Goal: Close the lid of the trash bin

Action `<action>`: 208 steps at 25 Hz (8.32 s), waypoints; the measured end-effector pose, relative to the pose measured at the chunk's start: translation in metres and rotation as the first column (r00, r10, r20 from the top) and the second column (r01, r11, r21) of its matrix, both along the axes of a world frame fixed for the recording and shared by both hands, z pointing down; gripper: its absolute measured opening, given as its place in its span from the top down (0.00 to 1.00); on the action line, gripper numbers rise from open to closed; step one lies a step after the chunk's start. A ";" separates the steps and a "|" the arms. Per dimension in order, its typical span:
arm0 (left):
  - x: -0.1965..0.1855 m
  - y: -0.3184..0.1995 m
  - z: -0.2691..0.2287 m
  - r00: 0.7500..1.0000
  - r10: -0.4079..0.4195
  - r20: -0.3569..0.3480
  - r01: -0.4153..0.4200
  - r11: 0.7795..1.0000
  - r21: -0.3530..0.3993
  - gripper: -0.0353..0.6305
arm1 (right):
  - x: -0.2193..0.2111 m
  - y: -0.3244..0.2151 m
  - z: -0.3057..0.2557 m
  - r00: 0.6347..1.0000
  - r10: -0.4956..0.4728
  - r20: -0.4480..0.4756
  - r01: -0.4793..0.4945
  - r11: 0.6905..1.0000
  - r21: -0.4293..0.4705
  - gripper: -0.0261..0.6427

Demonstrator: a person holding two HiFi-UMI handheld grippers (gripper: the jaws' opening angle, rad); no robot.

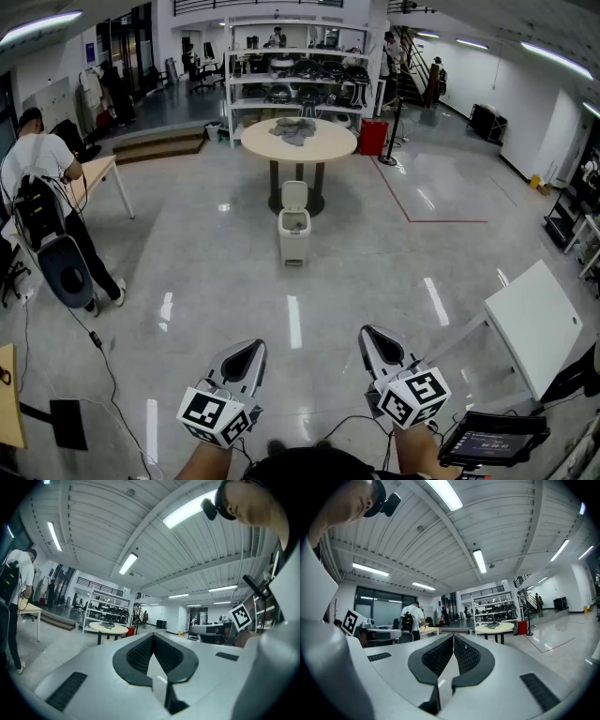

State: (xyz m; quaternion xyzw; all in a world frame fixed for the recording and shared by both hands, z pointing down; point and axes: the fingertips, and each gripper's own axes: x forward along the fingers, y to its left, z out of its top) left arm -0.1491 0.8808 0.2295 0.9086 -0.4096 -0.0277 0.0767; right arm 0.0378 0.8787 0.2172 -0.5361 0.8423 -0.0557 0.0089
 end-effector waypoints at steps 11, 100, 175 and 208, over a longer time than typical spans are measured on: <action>0.000 -0.007 -0.007 1.000 0.024 -0.011 -0.024 1.000 -0.011 0.94 | -0.005 -0.002 -0.004 1.000 0.007 -0.015 -0.008 1.000 -0.022 0.94; 0.112 -1.089 0.072 0.999 0.039 0.010 -0.038 0.996 -0.079 0.94 | 0.095 -1.091 0.078 0.998 -0.049 0.045 0.054 0.993 -0.107 0.94; 0.150 -1.041 0.725 0.864 0.441 0.243 0.012 0.465 -0.885 0.94 | 0.073 -1.027 0.738 0.987 -0.155 -0.031 0.030 0.376 -0.926 0.94; 0.122 -1.202 0.250 0.994 0.062 0.087 -0.021 0.913 -0.407 0.94 | 0.064 -1.198 0.262 0.978 -0.208 -0.002 0.188 0.889 -0.418 0.94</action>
